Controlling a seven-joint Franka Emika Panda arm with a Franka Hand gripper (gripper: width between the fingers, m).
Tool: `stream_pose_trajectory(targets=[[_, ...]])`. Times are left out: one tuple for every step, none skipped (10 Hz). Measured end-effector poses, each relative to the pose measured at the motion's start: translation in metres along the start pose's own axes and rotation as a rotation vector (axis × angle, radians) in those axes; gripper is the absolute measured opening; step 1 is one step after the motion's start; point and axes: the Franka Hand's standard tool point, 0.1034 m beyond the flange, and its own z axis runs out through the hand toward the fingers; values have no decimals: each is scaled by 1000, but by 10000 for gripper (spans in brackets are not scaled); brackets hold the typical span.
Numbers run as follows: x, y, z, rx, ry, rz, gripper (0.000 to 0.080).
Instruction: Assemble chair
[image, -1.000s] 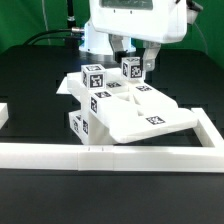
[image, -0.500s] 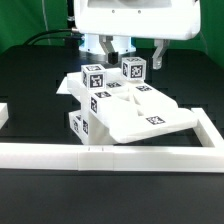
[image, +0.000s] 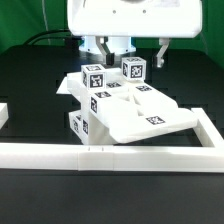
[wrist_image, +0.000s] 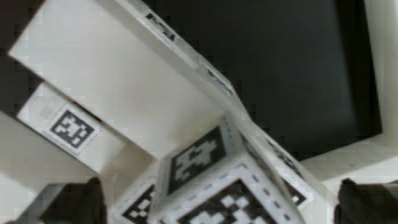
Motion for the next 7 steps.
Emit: stream_pose_trajectory(targets=[[0, 0, 0, -6, 0, -70, 648], [0, 0, 0, -11, 0, -108, 648], [0, 1, 0, -14, 0, -195, 648], [0, 1, 0, -13, 0, -228, 648], [0, 1, 0, -13, 0, -221, 527], [0, 1, 0, -13, 0, -221, 391], [1, 1, 0, -13, 1, -214, 391]])
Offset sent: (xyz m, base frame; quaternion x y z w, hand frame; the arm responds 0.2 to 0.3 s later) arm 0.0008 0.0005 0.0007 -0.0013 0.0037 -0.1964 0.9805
